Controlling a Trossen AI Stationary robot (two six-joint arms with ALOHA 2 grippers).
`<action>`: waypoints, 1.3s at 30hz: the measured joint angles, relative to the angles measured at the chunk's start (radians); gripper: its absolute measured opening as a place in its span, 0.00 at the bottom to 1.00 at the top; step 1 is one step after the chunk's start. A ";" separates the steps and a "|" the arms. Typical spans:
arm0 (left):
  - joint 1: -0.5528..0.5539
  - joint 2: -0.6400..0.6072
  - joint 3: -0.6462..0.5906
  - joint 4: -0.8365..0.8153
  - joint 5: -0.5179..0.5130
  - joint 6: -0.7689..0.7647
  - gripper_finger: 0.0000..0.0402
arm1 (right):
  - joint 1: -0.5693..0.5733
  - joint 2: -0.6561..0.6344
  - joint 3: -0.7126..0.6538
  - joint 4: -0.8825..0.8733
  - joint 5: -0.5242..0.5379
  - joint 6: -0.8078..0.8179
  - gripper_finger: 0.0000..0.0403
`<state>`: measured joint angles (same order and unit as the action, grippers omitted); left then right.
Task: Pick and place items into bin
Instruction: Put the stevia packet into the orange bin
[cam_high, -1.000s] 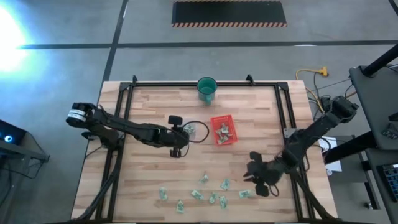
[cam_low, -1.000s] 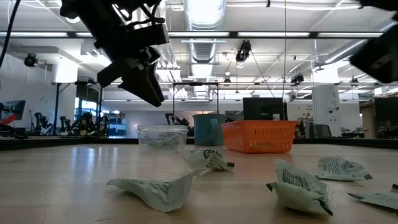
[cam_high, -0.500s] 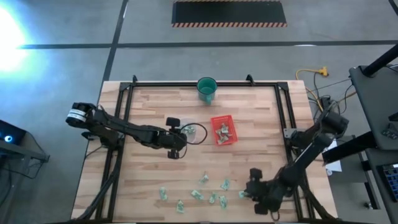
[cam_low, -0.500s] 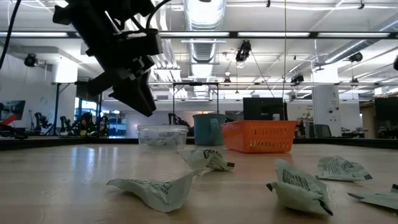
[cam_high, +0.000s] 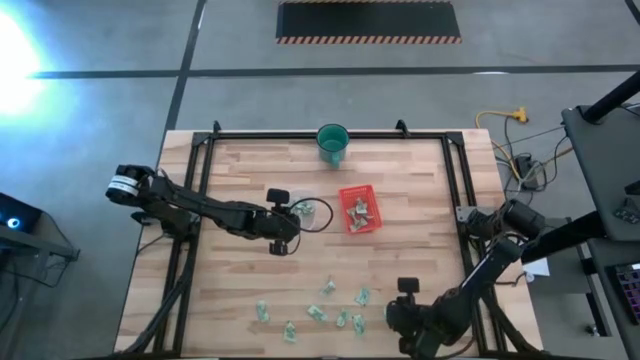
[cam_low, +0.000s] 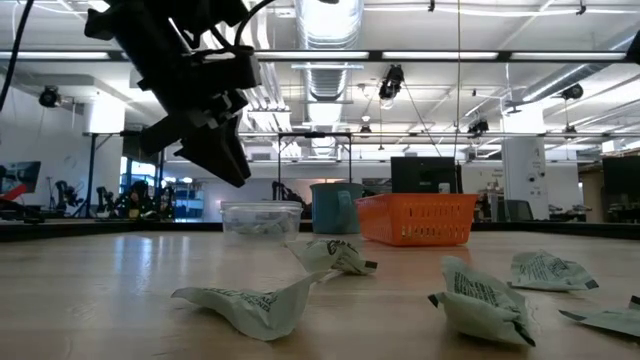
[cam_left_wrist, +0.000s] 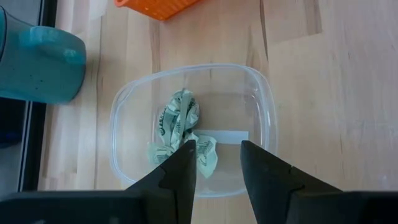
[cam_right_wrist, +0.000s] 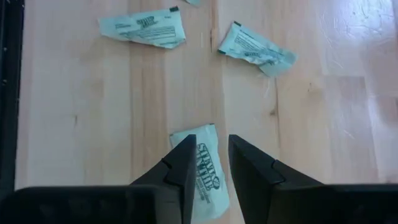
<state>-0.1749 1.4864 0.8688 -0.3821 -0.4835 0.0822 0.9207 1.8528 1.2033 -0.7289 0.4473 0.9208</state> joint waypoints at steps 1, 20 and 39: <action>0.000 0.000 0.000 -0.001 0.000 0.000 0.27 | 0.000 0.001 0.001 0.002 -0.003 0.007 0.22; -0.001 0.000 0.000 0.007 0.000 -0.001 0.27 | 0.005 -0.004 -0.079 0.010 -0.116 0.186 0.53; -0.002 0.000 -0.001 0.007 0.000 0.000 0.27 | 0.005 -0.006 -0.150 0.122 -0.143 0.173 0.30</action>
<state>-0.1764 1.4860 0.8677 -0.3752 -0.4832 0.0818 0.9257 1.8469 1.0535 -0.6066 0.3048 1.0943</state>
